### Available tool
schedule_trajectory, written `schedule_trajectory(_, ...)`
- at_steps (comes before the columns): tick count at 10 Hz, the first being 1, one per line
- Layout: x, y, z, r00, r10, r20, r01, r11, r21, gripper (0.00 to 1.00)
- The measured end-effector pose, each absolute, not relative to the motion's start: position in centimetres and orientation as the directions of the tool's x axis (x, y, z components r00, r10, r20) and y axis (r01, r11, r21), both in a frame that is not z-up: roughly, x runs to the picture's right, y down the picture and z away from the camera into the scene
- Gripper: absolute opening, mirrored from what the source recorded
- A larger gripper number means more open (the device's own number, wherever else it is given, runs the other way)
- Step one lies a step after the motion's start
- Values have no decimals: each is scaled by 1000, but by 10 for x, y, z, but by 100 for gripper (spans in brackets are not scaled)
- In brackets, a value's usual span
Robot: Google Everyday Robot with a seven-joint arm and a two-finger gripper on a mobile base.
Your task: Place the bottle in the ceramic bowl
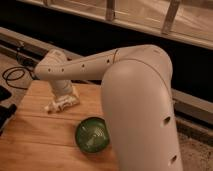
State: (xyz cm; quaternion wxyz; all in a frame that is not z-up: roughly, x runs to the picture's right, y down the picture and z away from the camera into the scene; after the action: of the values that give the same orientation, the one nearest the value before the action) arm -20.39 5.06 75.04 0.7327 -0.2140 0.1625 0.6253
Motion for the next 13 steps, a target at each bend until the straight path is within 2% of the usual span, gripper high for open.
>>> schedule_trajectory(3,-200,56,753,121,843,-525,-992,87,-90,65)
schedule_trajectory(5,-178,55,775,32,833,-552,-999,34,-8,65)
schedule_trajectory(8,-176,39,820,23,819,-574,-996,70,60,65)
schedule_trajectory(11,-194,19,858,-25,821,-570,-998,16,67,65)
schedule_trajectory(13,-199,16,861,-41,825,-563,-998,-9,61,65)
